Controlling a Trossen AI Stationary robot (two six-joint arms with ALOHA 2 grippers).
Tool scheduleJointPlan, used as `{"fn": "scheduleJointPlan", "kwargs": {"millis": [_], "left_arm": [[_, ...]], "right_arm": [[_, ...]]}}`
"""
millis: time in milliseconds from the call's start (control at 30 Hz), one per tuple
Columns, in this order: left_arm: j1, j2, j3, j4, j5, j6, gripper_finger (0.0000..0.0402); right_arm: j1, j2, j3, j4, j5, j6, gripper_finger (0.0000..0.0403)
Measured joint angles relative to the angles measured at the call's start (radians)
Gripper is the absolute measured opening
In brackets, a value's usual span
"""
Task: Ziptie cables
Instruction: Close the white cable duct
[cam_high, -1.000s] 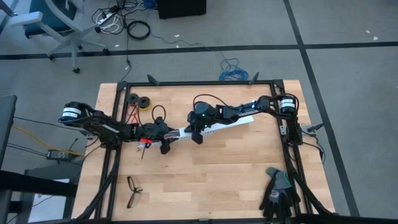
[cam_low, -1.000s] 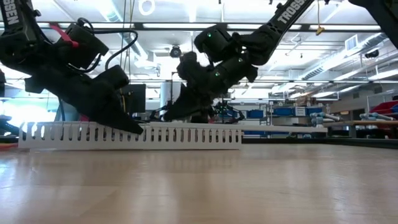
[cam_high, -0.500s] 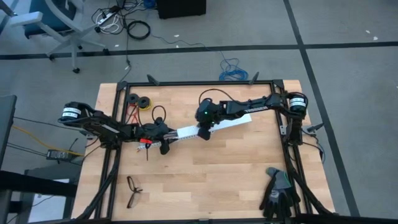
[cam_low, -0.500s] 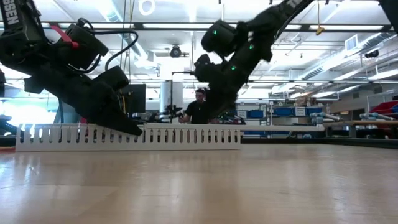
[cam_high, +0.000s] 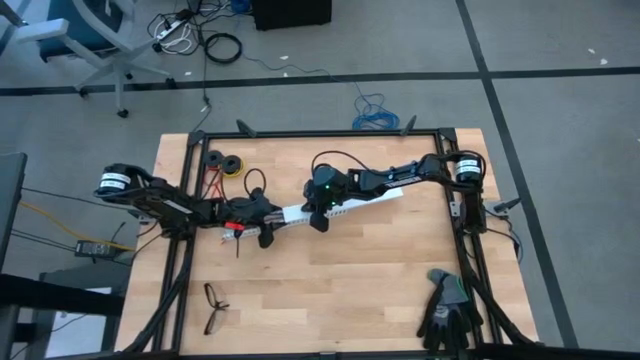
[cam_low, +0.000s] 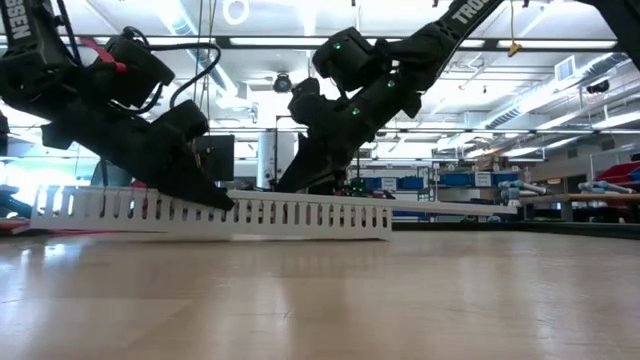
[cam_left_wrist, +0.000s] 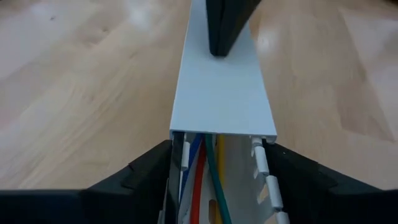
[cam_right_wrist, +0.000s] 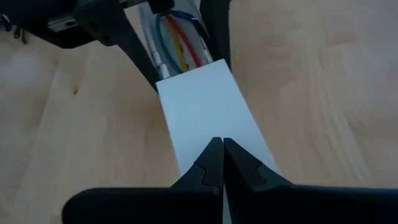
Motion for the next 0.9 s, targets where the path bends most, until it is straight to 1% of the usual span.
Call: {"fn": "scheduleJointPlan", "kwargs": {"millis": [100,233,400,467,567,667,767,833,900], "left_arm": [[0.014,0.024,0.029,-0.021,-0.001,0.000,0.0244],[0.032,0.118,0.106,-0.033,-0.001,0.038,0.0244],[0.050,0.244,0.234,-0.021,0.011,0.142,0.0244],[0.063,0.283,0.286,-0.025,0.036,0.189,0.0244],[0.090,0.347,0.368,-0.031,0.102,0.236,0.0244],[0.110,0.401,0.447,-0.039,0.131,0.241,0.0244],[0.118,0.430,0.502,-0.045,0.137,0.247,0.0244],[0.124,0.441,0.533,-0.052,0.167,0.249,0.0245],[0.130,0.442,0.560,-0.101,0.203,0.242,0.0245]], "right_arm": [[0.000,-0.006,0.000,-0.021,0.002,-0.003,0.0000],[0.000,-0.029,-0.004,-0.085,0.017,-0.032,0.0000],[-0.001,-0.145,-0.052,-0.159,0.179,-0.062,0.0000],[-0.008,-0.211,-0.103,-0.174,0.203,-0.063,0.0000],[-0.026,-0.330,-0.214,-0.159,0.219,-0.030,0.0000],[-0.041,-0.435,-0.348,-0.155,0.228,0.035,0.0000],[-0.042,-0.515,-0.449,-0.127,0.246,0.088,0.0000],[-0.038,-0.557,-0.492,-0.119,0.258,0.116,0.0000],[-0.033,-0.584,-0.520,-0.118,0.264,0.129,0.0000]]}}
